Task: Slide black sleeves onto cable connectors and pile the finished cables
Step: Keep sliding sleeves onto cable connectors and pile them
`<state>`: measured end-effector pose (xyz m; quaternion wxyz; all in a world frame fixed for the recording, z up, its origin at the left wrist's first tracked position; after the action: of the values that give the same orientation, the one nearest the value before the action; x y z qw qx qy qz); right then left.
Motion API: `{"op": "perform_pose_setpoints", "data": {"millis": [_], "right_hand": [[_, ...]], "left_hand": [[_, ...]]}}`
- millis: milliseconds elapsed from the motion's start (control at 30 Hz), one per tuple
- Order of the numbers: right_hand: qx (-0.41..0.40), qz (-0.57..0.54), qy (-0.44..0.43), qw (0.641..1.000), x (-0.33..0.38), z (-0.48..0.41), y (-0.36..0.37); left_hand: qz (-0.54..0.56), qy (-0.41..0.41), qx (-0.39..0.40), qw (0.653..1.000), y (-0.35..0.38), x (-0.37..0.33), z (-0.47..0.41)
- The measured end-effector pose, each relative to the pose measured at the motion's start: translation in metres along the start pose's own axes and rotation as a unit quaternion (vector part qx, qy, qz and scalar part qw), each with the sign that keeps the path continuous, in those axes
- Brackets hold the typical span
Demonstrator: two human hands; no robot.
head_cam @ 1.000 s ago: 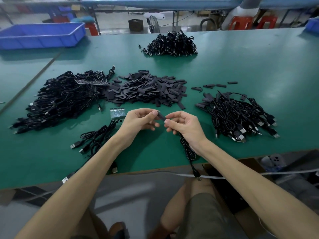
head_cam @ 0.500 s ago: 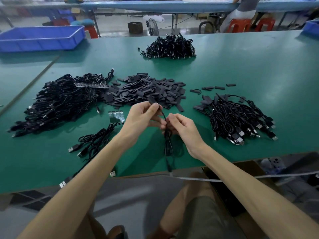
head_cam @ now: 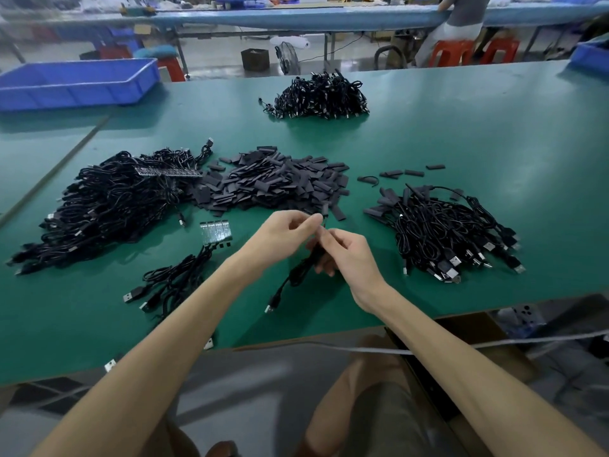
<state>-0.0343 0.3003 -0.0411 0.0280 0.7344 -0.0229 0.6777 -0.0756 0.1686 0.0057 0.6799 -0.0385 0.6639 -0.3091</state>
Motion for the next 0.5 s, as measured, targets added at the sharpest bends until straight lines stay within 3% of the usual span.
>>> {"op": "perform_pose_setpoints", "data": {"millis": [133,233,500], "right_hand": [[-0.039,-0.047,0.001,0.998,0.0,-0.001,-0.006],[-0.04,-0.057,0.0,0.998,0.001,-0.001,-0.006],[-0.103,-0.073,0.012,0.992,-0.008,-0.003,-0.012]], "left_hand": [[0.03,-0.05,0.075,0.995,-0.004,0.015,0.01],[0.014,-0.035,0.11,0.993,-0.004,0.016,0.014],[0.085,0.008,0.045,0.995,-0.003,-0.041,-0.015]]}}
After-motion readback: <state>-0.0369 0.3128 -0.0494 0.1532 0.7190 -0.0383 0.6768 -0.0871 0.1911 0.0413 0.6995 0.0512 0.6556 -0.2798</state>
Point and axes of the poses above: each hand's wrist, its own z-axis away from the middle knuckle, its own y-axis out of the palm, x = y × z, the point moved 6 cm from there along -z, towards the middle knuckle, and after that the axes turned 2 degrees about -y, right-handed, at the moved point
